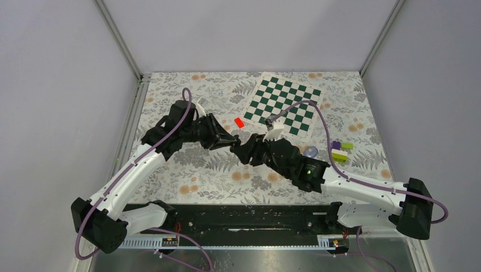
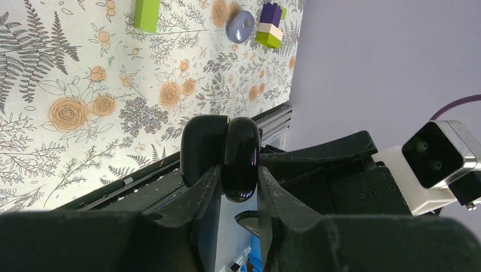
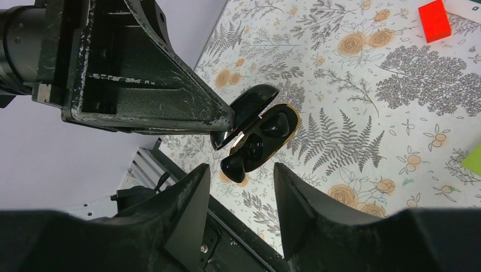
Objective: Insert the wireless bluetooth earbuds into the charging case
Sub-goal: Pick up the earbud from the charging case.
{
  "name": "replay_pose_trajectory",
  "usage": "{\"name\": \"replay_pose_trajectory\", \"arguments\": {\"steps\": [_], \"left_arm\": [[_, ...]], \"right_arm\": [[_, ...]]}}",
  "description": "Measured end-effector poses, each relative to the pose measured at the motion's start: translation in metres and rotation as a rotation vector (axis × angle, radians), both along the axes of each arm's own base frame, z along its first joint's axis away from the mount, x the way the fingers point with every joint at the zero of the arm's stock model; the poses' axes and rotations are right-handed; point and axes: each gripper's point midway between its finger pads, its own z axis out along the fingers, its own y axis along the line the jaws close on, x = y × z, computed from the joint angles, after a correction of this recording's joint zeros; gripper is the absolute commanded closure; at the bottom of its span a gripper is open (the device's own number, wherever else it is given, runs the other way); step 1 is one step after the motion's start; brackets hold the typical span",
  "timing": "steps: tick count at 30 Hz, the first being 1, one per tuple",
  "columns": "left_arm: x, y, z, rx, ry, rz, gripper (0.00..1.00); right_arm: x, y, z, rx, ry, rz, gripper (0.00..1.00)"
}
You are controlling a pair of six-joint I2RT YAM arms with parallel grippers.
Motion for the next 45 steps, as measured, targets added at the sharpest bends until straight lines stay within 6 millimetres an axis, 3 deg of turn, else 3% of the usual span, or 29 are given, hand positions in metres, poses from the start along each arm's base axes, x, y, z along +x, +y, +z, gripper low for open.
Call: {"name": "replay_pose_trajectory", "arguments": {"steps": [6, 15, 30, 35, 41, 45], "left_arm": [[0.001, 0.001, 0.000, 0.000, 0.000, 0.002, 1.00], [0.001, 0.001, 0.000, -0.002, 0.000, 0.000, 1.00], [0.001, 0.001, 0.001, -0.004, -0.001, -0.001, 1.00], [-0.002, 0.000, 0.002, -0.007, 0.000, -0.022, 1.00], [-0.003, 0.003, -0.003, 0.021, 0.005, -0.053, 1.00], [-0.007, 0.002, -0.006, 0.030, 0.010, -0.115, 1.00]], "right_arm": [[0.000, 0.004, -0.004, -0.011, 0.004, 0.011, 0.58], [0.001, 0.008, -0.004, -0.016, 0.004, 0.020, 0.61], [0.000, 0.008, -0.001, -0.021, -0.011, 0.027, 0.90], [-0.003, 0.003, 0.003, -0.031, -0.032, 0.042, 0.98], [-0.010, -0.010, 0.031, -0.004, -0.108, 0.064, 1.00], [-0.017, -0.014, 0.036, -0.023, -0.139, 0.107, 1.00]]}}
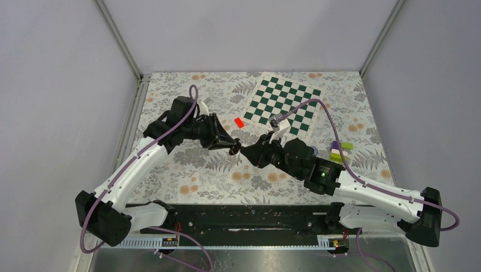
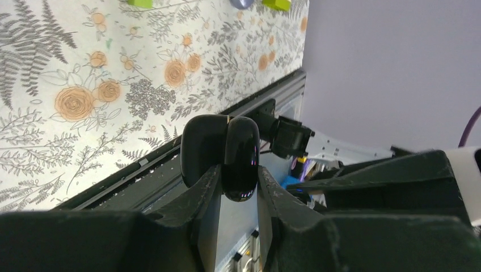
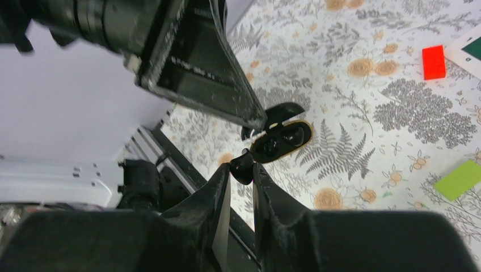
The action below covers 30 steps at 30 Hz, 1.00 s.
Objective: Insert the wireless bluetooth earbuds into the charging case
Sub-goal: Pick up the earbud from the charging case, then place the earbud in the charging case.
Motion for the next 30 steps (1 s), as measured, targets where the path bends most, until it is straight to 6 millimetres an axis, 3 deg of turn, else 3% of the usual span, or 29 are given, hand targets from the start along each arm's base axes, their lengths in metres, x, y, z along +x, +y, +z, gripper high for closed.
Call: {"name": "replay_pose_trajectory", "arguments": {"steps": [7, 16, 25, 30], "left_arm": [[-0.014, -0.011, 0.012, -0.033, -0.053, -0.236, 1.00], [-0.031, -0.006, 0.006, -0.023, -0.072, -0.346, 1.00], [-0.035, -0.007, 0.007, -0.027, -0.087, -0.376, 1.00], [-0.035, -0.007, 0.007, -0.027, -0.092, -0.380, 1.00]], "right_arm": [[-0.015, -0.003, -0.014, -0.112, -0.050, 0.113, 1.00], [-0.031, -0.015, 0.001, -0.148, -0.193, 0.219, 1.00], [-0.028, 0.004, -0.038, -0.304, -0.191, 0.299, 1.00], [-0.028, 0.006, -0.043, -0.322, -0.197, 0.312, 1.00]]}}
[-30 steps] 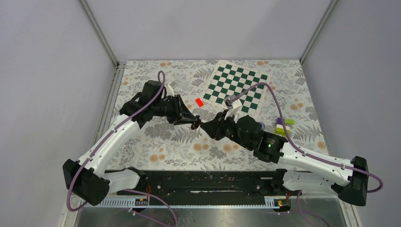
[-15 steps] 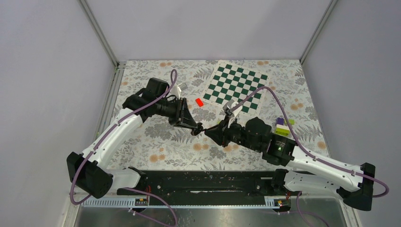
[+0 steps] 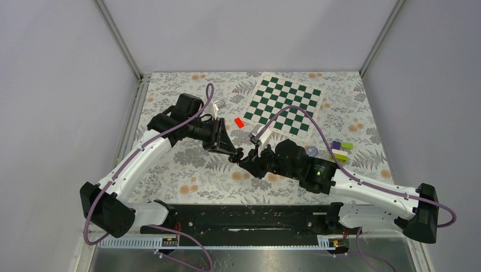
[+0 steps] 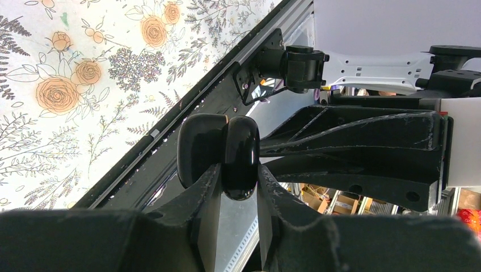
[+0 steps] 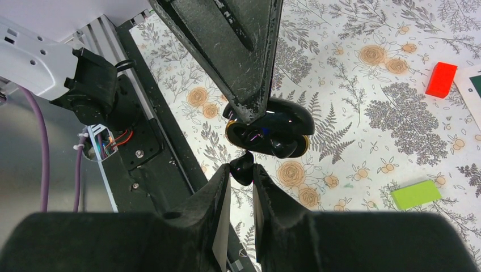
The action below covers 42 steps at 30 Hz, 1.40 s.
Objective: Insert the wireless bluetooth earbuds into the charging case
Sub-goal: Place the earbud in the charging case.
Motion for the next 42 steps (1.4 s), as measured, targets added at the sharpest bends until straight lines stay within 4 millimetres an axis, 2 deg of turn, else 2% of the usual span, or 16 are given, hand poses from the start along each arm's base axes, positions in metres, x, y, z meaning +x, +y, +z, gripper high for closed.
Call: {"name": "replay_pose_trajectory", "arguments": {"steps": [6, 18, 23, 28, 32, 38, 42], "left_arm": [[-0.001, -0.001, 0.000, 0.000, -0.006, -0.007, 1.00], [-0.006, -0.003, 0.003, -0.022, 0.008, -0.030, 1.00], [-0.010, -0.005, 0.006, -0.045, 0.039, -0.043, 1.00], [-0.012, -0.009, 0.004, -0.058, 0.103, -0.054, 1.00], [-0.015, -0.010, 0.002, -0.061, 0.158, -0.069, 1.00], [-0.025, -0.011, 0.003, -0.068, 0.251, -0.086, 1.00], [-0.027, -0.014, 0.001, -0.081, 0.301, -0.108, 1.00]], "right_arm": [[-0.002, 0.002, 0.002, 0.010, -0.003, 0.011, 1.00], [-0.004, 0.006, 0.024, 0.081, -0.048, 0.021, 1.00], [-0.003, 0.005, 0.026, 0.081, -0.067, 0.022, 1.00], [-0.006, -0.002, 0.025, 0.066, -0.102, 0.037, 1.00], [-0.014, -0.016, 0.026, 0.056, -0.160, 0.069, 1.00], [-0.030, -0.034, 0.047, 0.090, -0.253, 0.143, 1.00], [-0.040, -0.041, 0.054, 0.102, -0.288, 0.185, 1.00]]}}
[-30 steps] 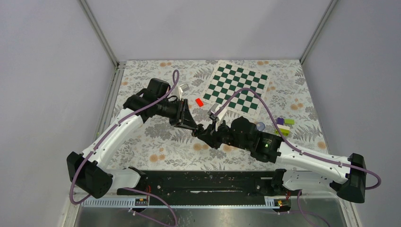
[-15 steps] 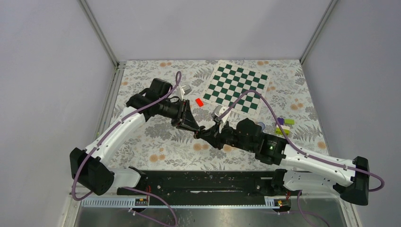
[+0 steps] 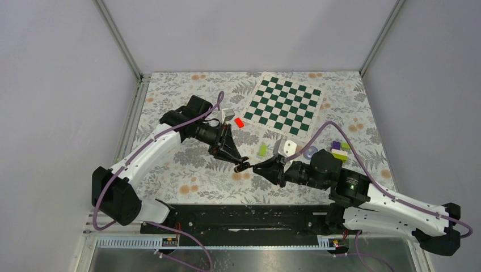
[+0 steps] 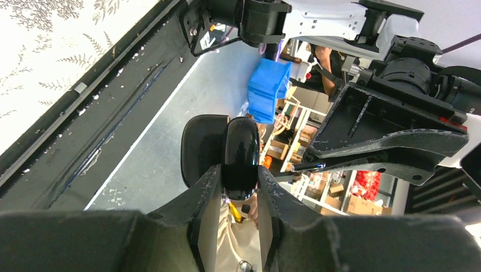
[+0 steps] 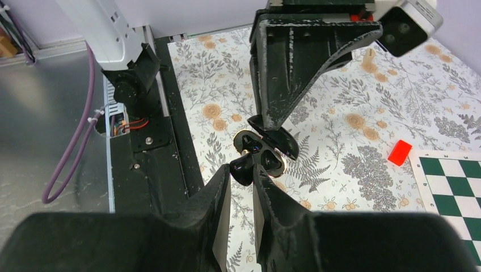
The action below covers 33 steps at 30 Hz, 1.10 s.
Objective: Insert the wireless bluetooth earbuds into the charging case
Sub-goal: Place the earbud in the charging case.
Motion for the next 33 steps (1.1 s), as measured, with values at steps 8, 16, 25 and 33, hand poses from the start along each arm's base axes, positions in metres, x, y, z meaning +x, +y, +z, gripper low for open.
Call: {"name": "replay_pose_trajectory", "arguments": {"steps": [8, 16, 25, 33], "left_arm": [[-0.003, -0.005, -0.002, -0.016, 0.057, -0.032, 1.00], [-0.007, -0.007, 0.002, -0.028, 0.070, -0.048, 1.00], [-0.008, -0.006, 0.006, -0.030, 0.060, -0.056, 1.00], [-0.008, -0.005, 0.005, -0.029, 0.058, -0.058, 1.00]], "right_arm": [[-0.009, 0.012, -0.024, -0.092, -0.003, 0.064, 1.00], [-0.008, 0.023, -0.045, -0.166, 0.000, 0.080, 1.00], [-0.008, 0.023, -0.032, -0.127, -0.017, 0.079, 1.00], [-0.008, 0.024, -0.027, -0.108, -0.025, 0.081, 1.00]]}}
